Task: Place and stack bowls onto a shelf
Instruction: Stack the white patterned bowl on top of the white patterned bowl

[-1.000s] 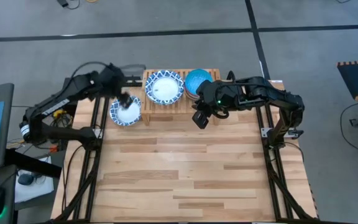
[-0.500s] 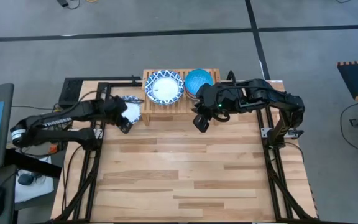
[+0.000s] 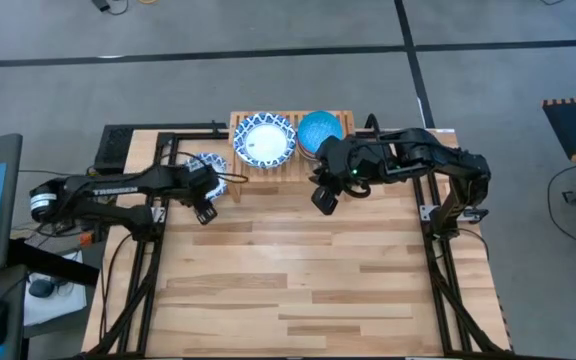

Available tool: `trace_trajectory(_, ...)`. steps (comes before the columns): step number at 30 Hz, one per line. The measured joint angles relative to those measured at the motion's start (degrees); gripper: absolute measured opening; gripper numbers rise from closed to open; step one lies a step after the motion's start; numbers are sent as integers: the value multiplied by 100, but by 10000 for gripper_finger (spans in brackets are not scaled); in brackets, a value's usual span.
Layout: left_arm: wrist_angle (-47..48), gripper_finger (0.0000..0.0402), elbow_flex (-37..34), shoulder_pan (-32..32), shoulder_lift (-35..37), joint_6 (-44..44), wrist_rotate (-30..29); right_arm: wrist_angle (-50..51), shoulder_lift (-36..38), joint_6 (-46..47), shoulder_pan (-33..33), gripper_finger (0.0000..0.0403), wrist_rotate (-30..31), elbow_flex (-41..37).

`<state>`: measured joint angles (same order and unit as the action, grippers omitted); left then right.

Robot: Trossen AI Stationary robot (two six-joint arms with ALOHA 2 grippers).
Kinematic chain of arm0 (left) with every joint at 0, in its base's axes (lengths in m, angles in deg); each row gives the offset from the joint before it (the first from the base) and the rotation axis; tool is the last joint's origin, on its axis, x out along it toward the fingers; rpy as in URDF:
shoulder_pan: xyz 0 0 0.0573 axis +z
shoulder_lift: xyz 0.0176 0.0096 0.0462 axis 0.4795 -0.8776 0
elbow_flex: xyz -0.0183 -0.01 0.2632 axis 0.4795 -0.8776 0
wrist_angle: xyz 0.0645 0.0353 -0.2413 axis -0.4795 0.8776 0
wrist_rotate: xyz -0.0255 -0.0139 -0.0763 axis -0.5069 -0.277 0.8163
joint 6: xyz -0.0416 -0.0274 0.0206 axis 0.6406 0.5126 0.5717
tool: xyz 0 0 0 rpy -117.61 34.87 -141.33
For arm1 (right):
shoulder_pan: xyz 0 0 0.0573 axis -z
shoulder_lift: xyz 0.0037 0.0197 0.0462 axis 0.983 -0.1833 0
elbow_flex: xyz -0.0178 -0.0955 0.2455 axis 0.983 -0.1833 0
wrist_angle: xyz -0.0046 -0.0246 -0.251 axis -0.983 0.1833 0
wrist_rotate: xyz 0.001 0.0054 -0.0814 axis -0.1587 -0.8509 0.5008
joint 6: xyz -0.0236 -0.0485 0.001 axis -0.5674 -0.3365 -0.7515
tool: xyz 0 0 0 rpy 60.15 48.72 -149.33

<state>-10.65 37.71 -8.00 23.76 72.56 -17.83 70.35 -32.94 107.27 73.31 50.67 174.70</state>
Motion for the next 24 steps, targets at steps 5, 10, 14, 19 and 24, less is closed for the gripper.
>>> trace_trajectory(5, -110, 219, 2, -58, -574, -25, -205, 45, 0, -2, -132, 116, 0, 0)
trace_trajectory(10, -124, 246, 4, -62, -1124, 40, -370, 97, 0, -1, -217, 116, 4, 0)
trace_trajectory(14, -197, 232, 19, -64, -1519, 20, -307, 129, 0, -2, -217, 116, 5, 0)
trace_trajectory(19, -162, 158, 24, -172, -1724, 112, -309, 141, 0, -8, -212, 116, 7, 0)
trace_trajectory(24, 171, 56, 58, -285, -1583, 418, -340, 144, 0, -54, -212, 116, 11, 0)
